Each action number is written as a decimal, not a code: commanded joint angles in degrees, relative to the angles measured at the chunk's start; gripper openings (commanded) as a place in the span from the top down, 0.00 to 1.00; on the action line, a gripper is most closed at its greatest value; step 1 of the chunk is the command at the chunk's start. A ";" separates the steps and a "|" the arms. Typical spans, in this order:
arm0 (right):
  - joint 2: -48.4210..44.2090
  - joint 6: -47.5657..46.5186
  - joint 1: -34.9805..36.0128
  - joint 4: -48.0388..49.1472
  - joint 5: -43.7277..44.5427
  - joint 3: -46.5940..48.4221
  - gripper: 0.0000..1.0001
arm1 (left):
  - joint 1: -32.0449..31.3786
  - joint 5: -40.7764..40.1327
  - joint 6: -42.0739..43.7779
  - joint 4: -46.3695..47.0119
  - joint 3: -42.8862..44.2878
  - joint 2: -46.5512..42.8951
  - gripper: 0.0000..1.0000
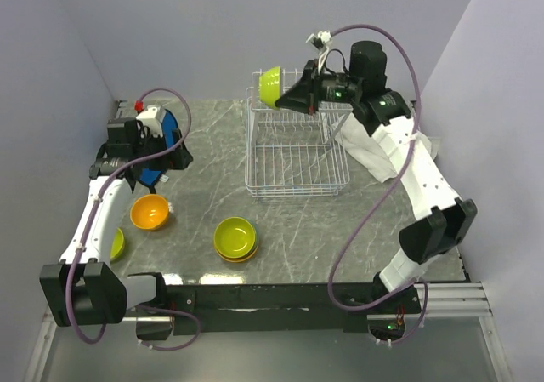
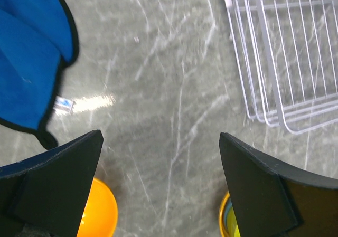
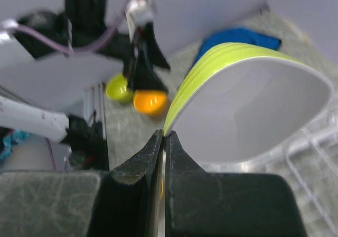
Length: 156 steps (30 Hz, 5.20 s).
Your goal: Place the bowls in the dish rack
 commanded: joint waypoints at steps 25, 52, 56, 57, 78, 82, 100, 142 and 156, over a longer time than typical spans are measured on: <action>32.86 27.41 -3.86 32.29 -8.50 23.16 1.00 | 0.48 1.22 7.23 -5.26 4.93 4.97 0.01; 43.42 27.94 -6.67 24.13 -12.10 32.65 1.00 | 1.01 0.60 9.70 -5.09 7.04 9.54 0.01; 43.33 25.66 -6.67 20.79 -11.49 32.47 1.00 | 1.01 0.60 9.61 -4.56 7.39 10.59 0.01; 43.24 25.31 -6.67 20.34 -11.31 32.39 0.98 | 1.10 0.43 9.61 -4.47 7.39 10.77 0.01; 26.31 9.14 -9.57 5.49 -4.54 23.26 0.61 | 1.01 -7.66 6.27 1.94 8.27 7.96 0.03; 17.07 -6.79 -8.52 -2.23 -2.44 16.23 0.59 | 1.01 -8.10 6.53 2.91 8.09 5.33 0.03; -13.81 -58.99 33.73 -7.71 31.13 -43.11 0.56 | 0.93 -11.53 6.45 1.60 -2.89 -13.22 0.03; 1.75 -46.15 49.93 0.56 34.22 -37.05 0.54 | -2.24 -18.82 5.83 1.51 -10.28 -21.05 0.03; 3.95 -44.31 50.11 2.67 37.29 -37.66 0.58 | -3.37 -18.47 5.56 1.95 -11.16 -21.31 0.03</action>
